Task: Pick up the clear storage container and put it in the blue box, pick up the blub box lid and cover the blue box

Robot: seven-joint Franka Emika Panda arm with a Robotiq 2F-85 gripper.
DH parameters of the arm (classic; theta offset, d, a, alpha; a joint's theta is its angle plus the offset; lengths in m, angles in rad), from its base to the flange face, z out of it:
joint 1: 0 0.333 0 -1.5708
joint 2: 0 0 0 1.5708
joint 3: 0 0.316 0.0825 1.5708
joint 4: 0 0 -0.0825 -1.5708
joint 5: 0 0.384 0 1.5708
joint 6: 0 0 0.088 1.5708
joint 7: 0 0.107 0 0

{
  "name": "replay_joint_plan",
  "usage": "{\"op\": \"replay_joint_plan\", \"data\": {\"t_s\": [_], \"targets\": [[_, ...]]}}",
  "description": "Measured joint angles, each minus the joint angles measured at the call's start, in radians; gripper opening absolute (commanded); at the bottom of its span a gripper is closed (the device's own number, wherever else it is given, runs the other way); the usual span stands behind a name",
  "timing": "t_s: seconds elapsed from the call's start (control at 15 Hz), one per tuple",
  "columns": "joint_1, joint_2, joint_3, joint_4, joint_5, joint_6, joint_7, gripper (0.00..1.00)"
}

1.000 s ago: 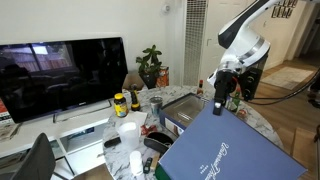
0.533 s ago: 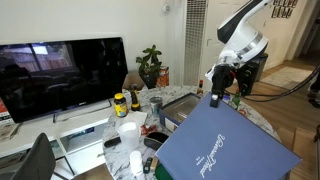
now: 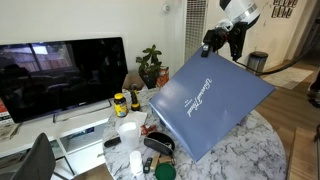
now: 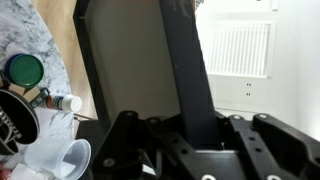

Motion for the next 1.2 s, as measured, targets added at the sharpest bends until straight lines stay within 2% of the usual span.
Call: {"op": "replay_joint_plan", "data": {"t_s": [0.67, 0.8, 1.2], "targets": [[-0.090, 0.341, -0.027, 0.474, -0.076, -0.163, 0.174, 0.00], [-0.094, 0.372, -0.027, 0.517, -0.078, -0.173, 0.182, 0.00], [-0.103, 0.398, -0.021, 0.551, -0.075, -0.173, 0.188, 0.00]]}}
